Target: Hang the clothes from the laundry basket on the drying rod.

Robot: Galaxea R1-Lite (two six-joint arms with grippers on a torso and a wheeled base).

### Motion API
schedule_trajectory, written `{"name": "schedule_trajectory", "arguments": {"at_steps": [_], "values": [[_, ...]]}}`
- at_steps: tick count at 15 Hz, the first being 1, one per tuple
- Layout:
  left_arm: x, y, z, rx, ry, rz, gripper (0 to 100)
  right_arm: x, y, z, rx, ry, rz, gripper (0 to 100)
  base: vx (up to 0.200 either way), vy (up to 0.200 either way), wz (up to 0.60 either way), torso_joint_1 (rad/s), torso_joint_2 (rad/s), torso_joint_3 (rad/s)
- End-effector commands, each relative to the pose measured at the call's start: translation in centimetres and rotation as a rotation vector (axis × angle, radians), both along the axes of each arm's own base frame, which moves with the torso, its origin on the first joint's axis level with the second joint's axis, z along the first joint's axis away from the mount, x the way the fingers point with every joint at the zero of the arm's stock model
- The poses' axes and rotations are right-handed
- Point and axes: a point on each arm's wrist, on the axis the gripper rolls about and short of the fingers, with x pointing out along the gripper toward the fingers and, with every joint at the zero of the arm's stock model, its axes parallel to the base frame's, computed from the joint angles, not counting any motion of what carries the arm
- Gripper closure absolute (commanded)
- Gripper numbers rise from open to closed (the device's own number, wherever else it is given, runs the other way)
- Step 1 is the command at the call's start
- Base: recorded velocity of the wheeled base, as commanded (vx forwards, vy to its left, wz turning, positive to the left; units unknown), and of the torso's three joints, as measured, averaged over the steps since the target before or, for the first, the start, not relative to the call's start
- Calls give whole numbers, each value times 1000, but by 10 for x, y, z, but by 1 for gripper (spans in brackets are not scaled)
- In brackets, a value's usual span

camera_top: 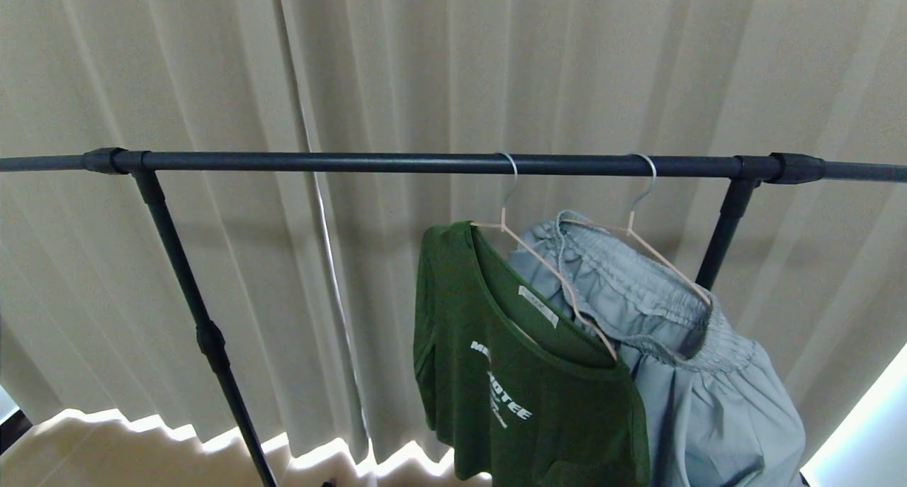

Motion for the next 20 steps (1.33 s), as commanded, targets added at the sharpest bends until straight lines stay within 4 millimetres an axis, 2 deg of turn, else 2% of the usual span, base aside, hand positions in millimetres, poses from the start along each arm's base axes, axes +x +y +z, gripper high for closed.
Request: {"name": "schedule_trajectory", "arguments": {"at_steps": [1,11,18,20], "values": [[-1,0,-1,-2,-16,0,0,-17,-8,-12,12,-50,-26,0,0,0,0,0,0,0],[-2,0,-1,-26,-20,-8,0,-33,-13,-18,61,-193,-240,0,0,0,0,0,0,0],[-2,0,-1,-32,-20,-8,0,-33,-15,-18,47,-203,-329,0,0,0,0,0,0,0],[-2,0,-1,-32,-22,-8,0,-28,-13,-16,16,-144,-344,0,0,0,0,0,0,0]]}}
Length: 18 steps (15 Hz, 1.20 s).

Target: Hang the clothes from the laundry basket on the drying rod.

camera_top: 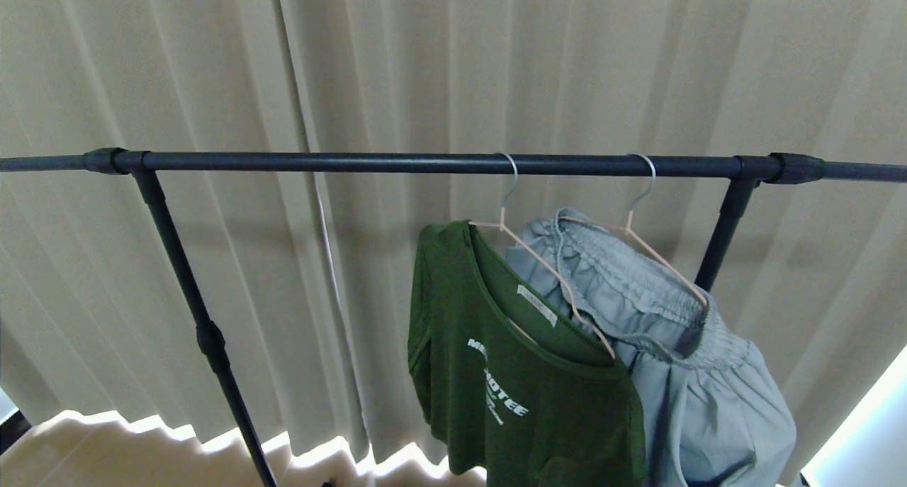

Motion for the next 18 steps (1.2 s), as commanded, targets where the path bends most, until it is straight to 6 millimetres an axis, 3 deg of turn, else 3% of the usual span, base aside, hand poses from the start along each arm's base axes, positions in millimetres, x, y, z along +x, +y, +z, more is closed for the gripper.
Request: {"name": "schedule_trajectory", "arguments": {"at_steps": [1,5,7,10,18], "values": [[0,0,0,0,2,0,0,6,3,3,-20,69,-37,0,0,0,0,0,0,0],[0,0,0,0,2,0,0,-1,11,1,1,40,-258,0,0,0,0,0,0,0],[0,0,0,0,2,0,0,-4,13,-4,5,-1,-200,0,0,0,0,0,0,0],[0,0,0,0,2,0,0,8,15,-10,92,-143,-112,0,0,0,0,0,0,0],[0,0,0,0,4,0,0,10,18,-12,22,-110,56,0,0,0,0,0,0,0]]}}
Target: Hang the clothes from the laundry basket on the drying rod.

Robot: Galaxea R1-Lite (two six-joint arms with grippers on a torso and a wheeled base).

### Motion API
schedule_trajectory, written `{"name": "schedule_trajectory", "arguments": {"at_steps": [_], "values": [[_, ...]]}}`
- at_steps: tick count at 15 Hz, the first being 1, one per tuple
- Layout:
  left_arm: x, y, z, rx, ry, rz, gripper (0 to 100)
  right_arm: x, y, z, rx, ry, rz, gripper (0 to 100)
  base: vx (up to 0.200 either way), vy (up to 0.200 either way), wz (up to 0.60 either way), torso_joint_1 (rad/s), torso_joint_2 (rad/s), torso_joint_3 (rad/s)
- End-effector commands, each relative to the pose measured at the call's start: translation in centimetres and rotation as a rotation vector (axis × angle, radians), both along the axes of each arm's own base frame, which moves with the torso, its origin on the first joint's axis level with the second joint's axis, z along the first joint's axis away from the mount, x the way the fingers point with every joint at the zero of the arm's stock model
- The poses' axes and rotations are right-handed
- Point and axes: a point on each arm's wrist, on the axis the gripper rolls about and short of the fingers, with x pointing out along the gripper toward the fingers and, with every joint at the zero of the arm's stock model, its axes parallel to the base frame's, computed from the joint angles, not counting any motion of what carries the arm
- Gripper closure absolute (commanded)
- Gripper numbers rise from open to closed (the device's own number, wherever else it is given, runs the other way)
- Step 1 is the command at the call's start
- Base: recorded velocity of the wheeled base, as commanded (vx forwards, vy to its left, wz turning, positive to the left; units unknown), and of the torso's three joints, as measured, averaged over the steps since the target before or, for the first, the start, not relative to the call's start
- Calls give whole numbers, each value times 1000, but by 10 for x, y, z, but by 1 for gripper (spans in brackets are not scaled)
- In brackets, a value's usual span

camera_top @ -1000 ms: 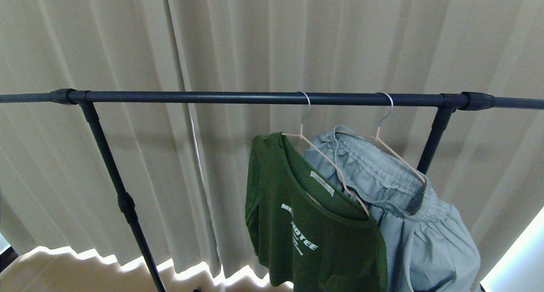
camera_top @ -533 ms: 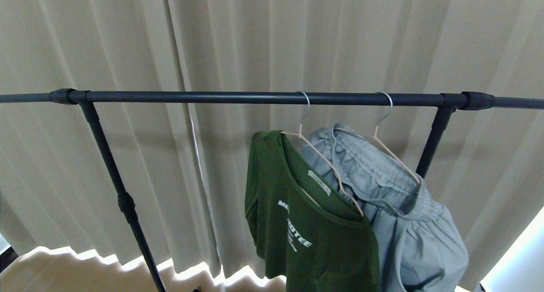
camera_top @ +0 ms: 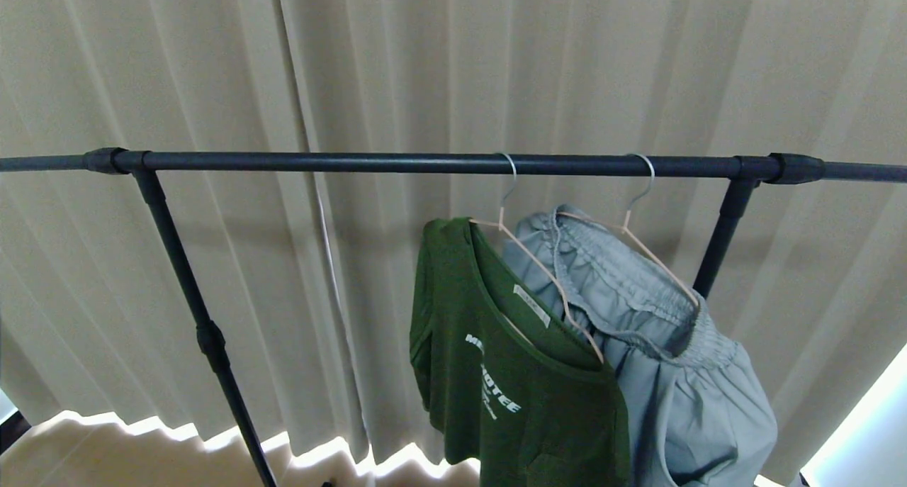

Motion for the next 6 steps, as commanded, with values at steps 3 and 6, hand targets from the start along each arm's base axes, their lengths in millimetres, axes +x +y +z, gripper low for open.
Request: {"name": "schedule_trajectory", "arguments": {"at_steps": [3,6], "values": [[0,0,0,-1,2,0,0,0,1,0,0,-2,51,0,0,0,0,0,0,0],[0,0,0,0,1,0,0,0,1,0,1,0,52,0,0,0,0,0,0,0]]}}
